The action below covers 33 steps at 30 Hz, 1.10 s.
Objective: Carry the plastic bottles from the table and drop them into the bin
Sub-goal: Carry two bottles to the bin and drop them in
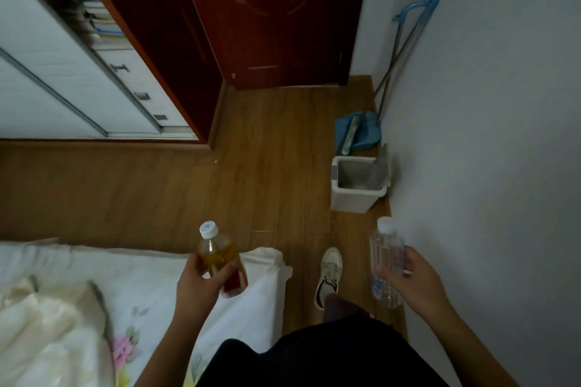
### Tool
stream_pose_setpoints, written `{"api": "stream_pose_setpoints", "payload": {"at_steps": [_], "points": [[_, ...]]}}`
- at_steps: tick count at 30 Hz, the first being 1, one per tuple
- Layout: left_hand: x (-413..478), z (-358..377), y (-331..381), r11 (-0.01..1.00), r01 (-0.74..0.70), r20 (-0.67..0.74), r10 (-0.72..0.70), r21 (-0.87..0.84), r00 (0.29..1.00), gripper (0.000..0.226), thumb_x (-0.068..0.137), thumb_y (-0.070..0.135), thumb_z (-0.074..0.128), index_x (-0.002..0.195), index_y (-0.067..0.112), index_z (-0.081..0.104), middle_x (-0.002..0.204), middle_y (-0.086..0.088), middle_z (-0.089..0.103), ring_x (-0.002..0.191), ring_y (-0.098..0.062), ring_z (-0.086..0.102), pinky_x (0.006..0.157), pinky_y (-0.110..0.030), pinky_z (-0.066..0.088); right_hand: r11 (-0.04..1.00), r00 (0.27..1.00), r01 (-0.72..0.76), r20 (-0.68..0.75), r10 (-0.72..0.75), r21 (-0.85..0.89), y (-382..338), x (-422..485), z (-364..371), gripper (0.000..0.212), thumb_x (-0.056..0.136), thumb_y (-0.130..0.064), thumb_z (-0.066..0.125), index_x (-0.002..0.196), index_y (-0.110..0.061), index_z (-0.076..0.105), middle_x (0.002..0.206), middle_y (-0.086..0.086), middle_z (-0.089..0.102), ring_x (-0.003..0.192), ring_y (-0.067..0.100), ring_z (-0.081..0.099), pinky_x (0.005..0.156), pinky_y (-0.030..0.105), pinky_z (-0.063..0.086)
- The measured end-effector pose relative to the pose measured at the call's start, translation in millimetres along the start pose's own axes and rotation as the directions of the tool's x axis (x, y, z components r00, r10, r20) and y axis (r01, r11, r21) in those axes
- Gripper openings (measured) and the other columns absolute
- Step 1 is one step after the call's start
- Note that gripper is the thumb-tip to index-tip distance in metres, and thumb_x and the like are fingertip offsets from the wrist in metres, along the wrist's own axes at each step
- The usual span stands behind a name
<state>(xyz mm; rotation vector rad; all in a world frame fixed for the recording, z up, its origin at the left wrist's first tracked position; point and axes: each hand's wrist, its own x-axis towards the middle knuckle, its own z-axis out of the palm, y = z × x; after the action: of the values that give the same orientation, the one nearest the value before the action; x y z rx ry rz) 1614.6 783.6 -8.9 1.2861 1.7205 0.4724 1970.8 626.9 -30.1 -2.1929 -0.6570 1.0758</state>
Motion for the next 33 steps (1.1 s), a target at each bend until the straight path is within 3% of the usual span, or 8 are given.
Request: {"api": "stream_pose_setpoints", "payload": {"at_steps": [5,11,15,20,22,26,31,33], "points": [[60,12,51,0.998,0.068,-0.092,-0.068,-0.004,0.993,0.075,0.053,0.062,0.074,0.115,0.021,0.061,0.106,0.003,0.071,0.101,-0.02,0.066,0.089,-0.044,0.052,0.994,0.99,0.103,0.105,-0.098,-0.045,-93,110,-9,0.062,0.072,-0.049,0.08,0.126,-0.03,0.058,0.107,-0.012,0.065,0.1,0.013,0.065,0.082,0.03,0.052],[136,32,122,0.997,0.072,-0.074,-0.075,-0.039,0.994,0.042,0.075,0.033,0.084,0.108,0.02,0.061,0.1,0.003,0.072,0.096,-0.02,0.069,0.083,-0.042,0.055,0.977,0.971,0.206,0.135,-0.198,-0.051,-194,206,-27,0.058,0.08,-0.044,0.076,0.13,-0.028,0.053,0.113,-0.009,0.062,0.104,0.015,0.062,0.088,0.037,0.054],[201,56,181,1.0,-0.013,0.004,0.013,-0.015,1.0,0.035,0.078,0.027,0.082,0.105,0.02,0.062,0.1,0.002,0.074,0.096,-0.02,0.07,0.086,-0.047,0.056,0.982,0.977,0.19,0.098,-0.188,-0.012,-227,257,-36,0.054,0.078,-0.042,0.078,0.126,-0.029,0.054,0.108,-0.015,0.063,0.103,0.013,0.063,0.086,0.034,0.054],[302,96,266,0.987,-0.15,0.141,0.141,0.055,0.98,0.053,0.074,0.034,0.085,0.118,0.019,0.06,0.106,0.007,0.071,0.102,-0.016,0.068,0.087,-0.041,0.054,0.993,0.994,0.109,-0.005,-0.109,0.053,-235,314,-45,0.041,0.079,-0.035,0.079,0.114,-0.025,0.059,0.1,-0.012,0.068,0.09,0.003,0.067,0.08,0.028,0.058],[345,116,301,0.974,-0.205,0.226,0.18,0.093,0.957,0.053,0.072,0.038,0.086,0.116,0.022,0.06,0.108,0.007,0.07,0.106,-0.019,0.067,0.089,-0.042,0.053,0.994,0.994,0.09,-0.068,-0.085,0.062,-238,336,-45,0.041,0.079,-0.036,0.079,0.114,-0.026,0.06,0.099,-0.015,0.068,0.084,-0.007,0.066,0.072,0.013,0.054],[412,158,373,0.946,-0.298,0.428,0.218,0.128,0.877,0.065,0.075,0.037,0.084,0.132,0.026,0.055,0.117,0.007,0.063,0.107,-0.015,0.06,0.094,-0.038,0.049,0.988,0.98,-0.011,-0.196,0.041,0.152,-258,364,-40,0.043,0.079,-0.04,0.079,0.114,-0.032,0.054,0.094,-0.024,0.062,0.081,-0.01,0.065,0.062,0.006,0.046],[477,226,446,0.856,-0.485,0.733,0.213,0.178,0.646,0.068,0.072,0.038,0.086,0.131,0.027,0.056,0.116,0.014,0.064,0.113,-0.011,0.061,0.085,-0.023,0.051,0.925,0.868,-0.167,-0.393,0.303,0.342,-264,376,-16,0.059,0.066,-0.063,0.075,0.11,-0.03,0.056,0.101,-0.011,0.069,0.091,0.011,0.069,0.076,0.032,0.055],[489,257,462,0.815,-0.542,0.805,0.175,0.205,0.567,0.072,0.07,0.04,0.087,0.132,0.023,0.056,0.118,0.011,0.064,0.115,-0.013,0.06,0.088,-0.028,0.052,0.888,0.813,-0.198,-0.437,0.386,0.415,-263,371,-5,0.073,0.062,-0.069,0.074,0.119,-0.028,0.053,0.106,-0.009,0.068,0.094,0.013,0.068,0.082,0.039,0.058]]}}
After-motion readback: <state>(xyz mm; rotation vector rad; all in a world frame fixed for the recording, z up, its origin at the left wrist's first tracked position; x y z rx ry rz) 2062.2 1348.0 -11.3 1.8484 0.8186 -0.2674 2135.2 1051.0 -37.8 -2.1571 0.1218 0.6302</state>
